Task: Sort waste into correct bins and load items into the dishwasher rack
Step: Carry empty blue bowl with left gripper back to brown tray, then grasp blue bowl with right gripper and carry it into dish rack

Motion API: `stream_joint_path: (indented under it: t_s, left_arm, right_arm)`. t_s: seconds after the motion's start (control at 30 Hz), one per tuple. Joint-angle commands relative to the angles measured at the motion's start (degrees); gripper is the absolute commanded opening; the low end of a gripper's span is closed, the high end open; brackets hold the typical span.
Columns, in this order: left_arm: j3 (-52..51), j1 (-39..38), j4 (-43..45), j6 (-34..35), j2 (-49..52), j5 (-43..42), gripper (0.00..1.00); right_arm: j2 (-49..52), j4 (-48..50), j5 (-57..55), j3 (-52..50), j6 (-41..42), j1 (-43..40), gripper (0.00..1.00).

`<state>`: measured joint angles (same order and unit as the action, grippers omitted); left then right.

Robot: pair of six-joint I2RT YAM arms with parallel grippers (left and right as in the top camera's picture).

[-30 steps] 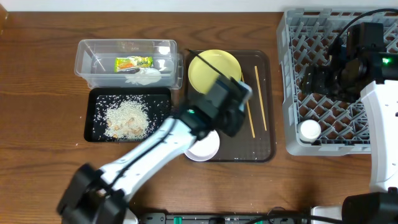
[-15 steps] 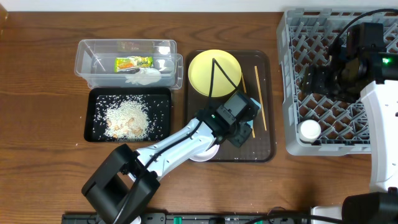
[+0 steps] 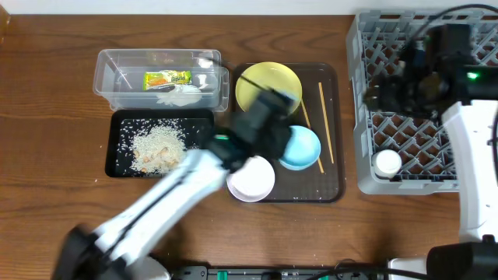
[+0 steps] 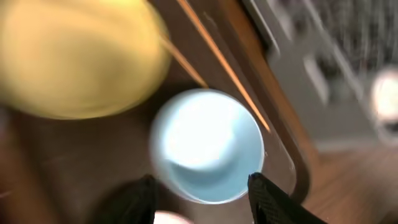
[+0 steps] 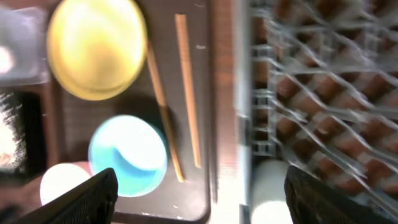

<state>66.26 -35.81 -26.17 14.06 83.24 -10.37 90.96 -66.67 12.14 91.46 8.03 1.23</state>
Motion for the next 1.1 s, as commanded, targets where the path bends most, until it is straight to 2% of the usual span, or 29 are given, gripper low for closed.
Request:
stream_joint_path:
  t_s: [0.0,0.2,0.43,0.67,0.87,0.9,0.97,1.0,1.07]
  left_arm:
    - [0.9,7.2,-4.0,4.0,-7.0,0.4,0.51]
    - [0.9,19.2,-11.9,0.1,-12.8,0.6,0.55]
    - [0.7,26.3,-15.8,-0.3,-12.0,0.6,0.63]
    - [0.7,27.8,-16.1,-0.3,-11.2,0.7,0.66]
    - [0.7,27.8,-16.2,-0.3,-11.0,0.8,0.67]
    - [0.7,27.8,-16.3,-0.3,-11.0,0.8,0.73]
    - [0.7,27.8,-16.9,-0.3,-11.0,0.8,0.8]
    - [0.7,27.8,-17.1,-0.3,-11.0,0.8,0.8]
    - [0.7,27.8,-17.1,-0.3,-11.0,0.8,0.82]
  right_arm:
    - [2.3,1.2,1.4,0.4,-0.8,5.4,0.83]
    - [8.1,1.6,-3.7,0.3,0.9,12.2,0.79]
    - [17.7,-0.4,-4.2,0.3,0.9,15.8,0.64]
    - [26.4,-2.2,-4.2,0.2,0.9,16.9,0.31]
    - [28.9,-1.8,-4.5,0.0,0.0,17.0,0.25]
    - [29.0,-1.5,-4.5,-0.2,-0.2,17.0,0.24]
    - [29.0,-0.2,-4.7,-1.4,-0.5,17.0,0.24]
    - [29.0,0.5,-4.7,-2.1,-0.6,17.0,0.21]
    - [29.0,1.7,-4.6,-3.4,-0.6,17.0,0.06]
